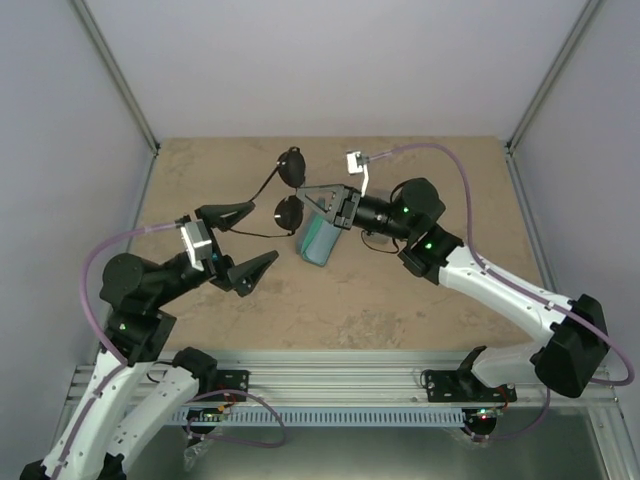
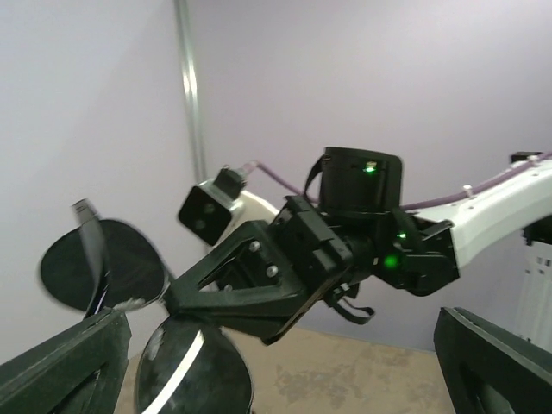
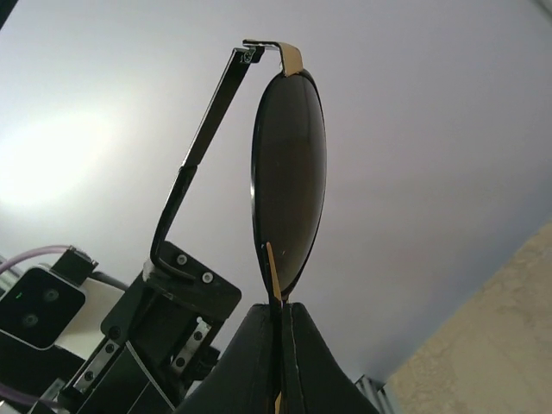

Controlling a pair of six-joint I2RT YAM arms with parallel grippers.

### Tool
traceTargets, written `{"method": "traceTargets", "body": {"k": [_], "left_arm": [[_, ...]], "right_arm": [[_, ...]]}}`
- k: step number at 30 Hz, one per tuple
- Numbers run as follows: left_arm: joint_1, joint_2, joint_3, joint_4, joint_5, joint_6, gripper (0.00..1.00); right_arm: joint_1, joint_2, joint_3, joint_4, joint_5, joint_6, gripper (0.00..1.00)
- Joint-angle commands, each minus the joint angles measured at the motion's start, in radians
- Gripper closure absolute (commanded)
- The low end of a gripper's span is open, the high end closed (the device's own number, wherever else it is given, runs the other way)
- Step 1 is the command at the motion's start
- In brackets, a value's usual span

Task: Organize the sunglasses
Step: Fold the sunglasses.

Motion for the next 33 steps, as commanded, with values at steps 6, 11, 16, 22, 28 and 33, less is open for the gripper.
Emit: {"method": "traceTargets", "body": {"k": [6, 11, 16, 22, 28, 33], "left_arm": [[0.005, -0.07, -0.009, -0.094, -0.196, -0.005, 0.01], [0.005, -0.069, -0.022, -0.086, 0.029, 0.028, 0.02], [0.005, -0.069, -0.028, -0.058, 0.171, 0.031, 0.11], [0.005, -0.057, -0.014, -0.04, 0.031, -0.005, 0.09], [0.005, -0.018, -0.006, -0.059, -0.197, -0.059, 0.03], [0.005, 0.037, -0.004, -0.01, -0.188, -0.095, 0.01]], "right_arm": [[-0.009, -0.052, -0.012, 0.014, 0.05, -0.039, 0.99], [-0.018, -0.06, 0.001, 0.018, 0.052, -0.032, 0.99], [-0.027, -0.063, 0.015, 0.007, 0.055, -0.033, 0.99], [-0.032, -0.048, 0.015, -0.018, 0.016, -0.041, 1.0], [-0.032, -0.031, 0.048, -0.041, -0.105, -0.078, 0.99], [-0.031, -0.031, 0.035, -0.063, -0.173, -0.088, 0.99]]}}
